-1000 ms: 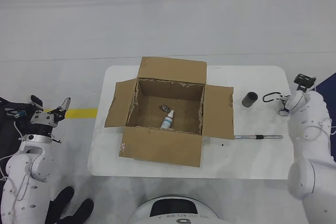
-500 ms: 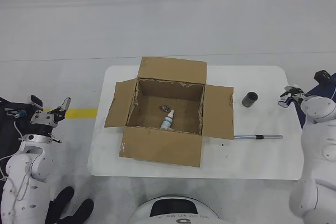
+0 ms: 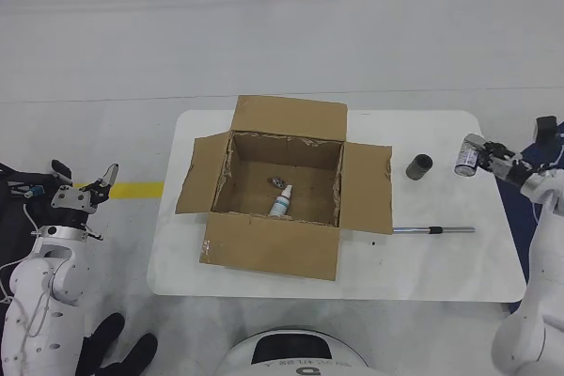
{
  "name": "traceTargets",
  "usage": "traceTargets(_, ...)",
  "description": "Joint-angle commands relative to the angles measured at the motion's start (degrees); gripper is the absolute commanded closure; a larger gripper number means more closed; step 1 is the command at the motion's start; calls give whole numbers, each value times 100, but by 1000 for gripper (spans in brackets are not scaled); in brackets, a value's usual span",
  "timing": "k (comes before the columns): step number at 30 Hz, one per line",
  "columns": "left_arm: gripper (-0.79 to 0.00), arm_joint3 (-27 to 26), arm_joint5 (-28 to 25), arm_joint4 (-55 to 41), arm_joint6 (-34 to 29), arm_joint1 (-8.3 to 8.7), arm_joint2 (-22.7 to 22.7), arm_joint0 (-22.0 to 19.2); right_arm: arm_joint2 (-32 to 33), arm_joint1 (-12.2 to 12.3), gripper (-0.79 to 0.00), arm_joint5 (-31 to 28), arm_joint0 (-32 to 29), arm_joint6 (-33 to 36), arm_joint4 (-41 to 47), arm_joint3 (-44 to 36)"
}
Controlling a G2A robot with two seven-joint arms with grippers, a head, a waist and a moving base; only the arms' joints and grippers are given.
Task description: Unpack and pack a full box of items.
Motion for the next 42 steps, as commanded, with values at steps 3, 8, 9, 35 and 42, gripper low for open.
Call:
traceTargets(3, -785, 0, 0, 0, 0, 0, 0, 0, 2, -1, 0, -11, -6, -89, -13, -7)
traceTargets(8, -785, 0, 0, 0, 0, 0, 0, 0, 2, -1, 0, -11, -6, -89, -13, -7)
traceTargets(9, -785, 0, 0, 0, 0, 0, 0, 0, -28, 3, 0, 39, -75, -158, -90, -20)
traceTargets(35, -785, 0, 0, 0, 0, 0, 0, 0, -4236, -401, 0, 560, 352, -363, -238, -2757)
traceTargets(42, -785, 0, 0, 0, 0, 0, 0, 0, -4839, -469, 0, 1000, 309, -805, -697, -2925)
